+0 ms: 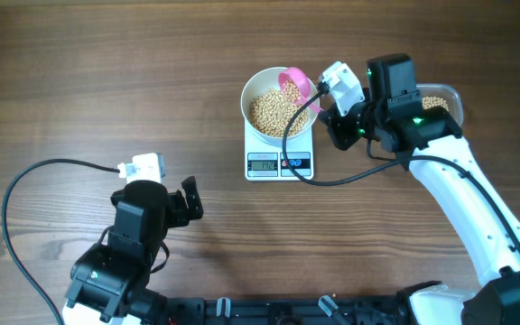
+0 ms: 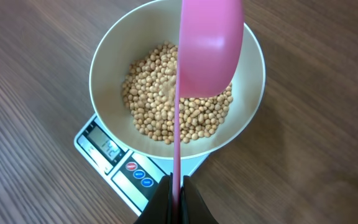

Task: Scoop item into bowl and weigh 150g on scale
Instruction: 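Tip the scoop to pour soybeans into the white bowl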

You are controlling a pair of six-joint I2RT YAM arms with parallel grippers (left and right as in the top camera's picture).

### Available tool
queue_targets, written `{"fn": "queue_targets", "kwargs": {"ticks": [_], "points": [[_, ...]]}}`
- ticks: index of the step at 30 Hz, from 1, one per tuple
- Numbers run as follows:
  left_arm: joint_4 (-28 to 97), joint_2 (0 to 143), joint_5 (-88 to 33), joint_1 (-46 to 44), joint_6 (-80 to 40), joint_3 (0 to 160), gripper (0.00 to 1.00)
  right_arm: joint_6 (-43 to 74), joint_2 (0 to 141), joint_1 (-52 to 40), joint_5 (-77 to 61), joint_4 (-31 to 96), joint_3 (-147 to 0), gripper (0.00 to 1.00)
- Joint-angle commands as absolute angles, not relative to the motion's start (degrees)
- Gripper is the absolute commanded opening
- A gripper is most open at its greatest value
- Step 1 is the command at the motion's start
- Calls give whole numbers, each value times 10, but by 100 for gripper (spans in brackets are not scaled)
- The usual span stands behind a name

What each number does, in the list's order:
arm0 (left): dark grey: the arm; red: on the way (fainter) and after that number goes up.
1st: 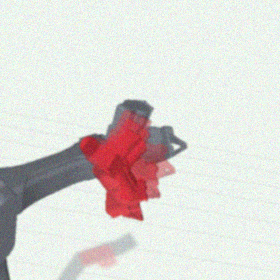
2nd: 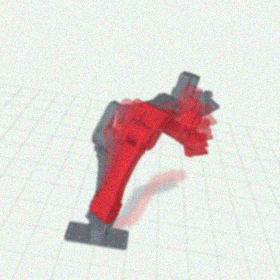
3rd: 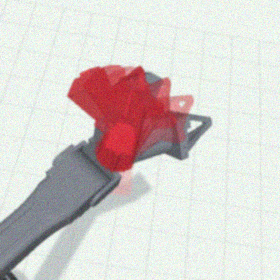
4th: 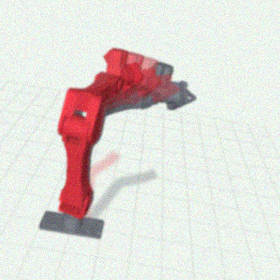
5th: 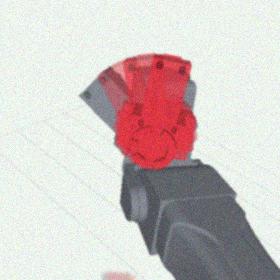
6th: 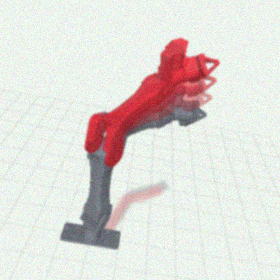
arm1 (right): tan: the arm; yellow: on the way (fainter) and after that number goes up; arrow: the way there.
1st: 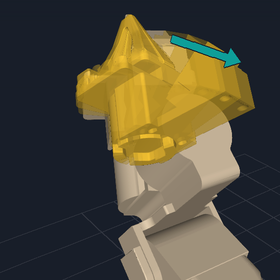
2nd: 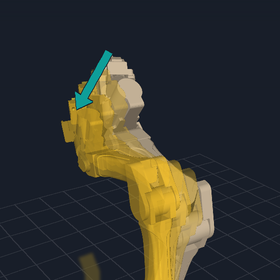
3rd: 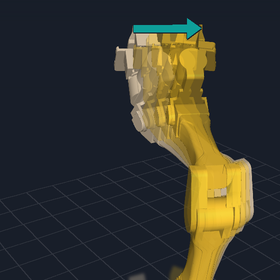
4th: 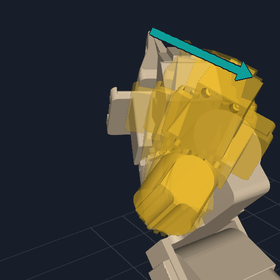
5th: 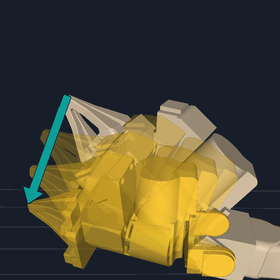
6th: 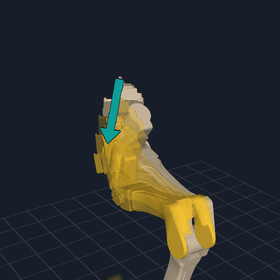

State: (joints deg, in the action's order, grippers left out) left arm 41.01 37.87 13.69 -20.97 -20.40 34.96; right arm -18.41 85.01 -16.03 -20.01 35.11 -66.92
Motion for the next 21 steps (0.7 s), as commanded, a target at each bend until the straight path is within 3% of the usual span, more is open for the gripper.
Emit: {"fn": "queue_targets", "kwargs": {"ticks": [1,13,21], "points": [[410,379,144,-206,-198,346,100,-242,844,-162,-162,347,-682,4],[410,379,144,-206,-198,346,100,-237,844,-162,-194,333,-682,4],[410,379,144,-206,-198,346,100,-172,844,-162,-211,333,-682,4]]}}
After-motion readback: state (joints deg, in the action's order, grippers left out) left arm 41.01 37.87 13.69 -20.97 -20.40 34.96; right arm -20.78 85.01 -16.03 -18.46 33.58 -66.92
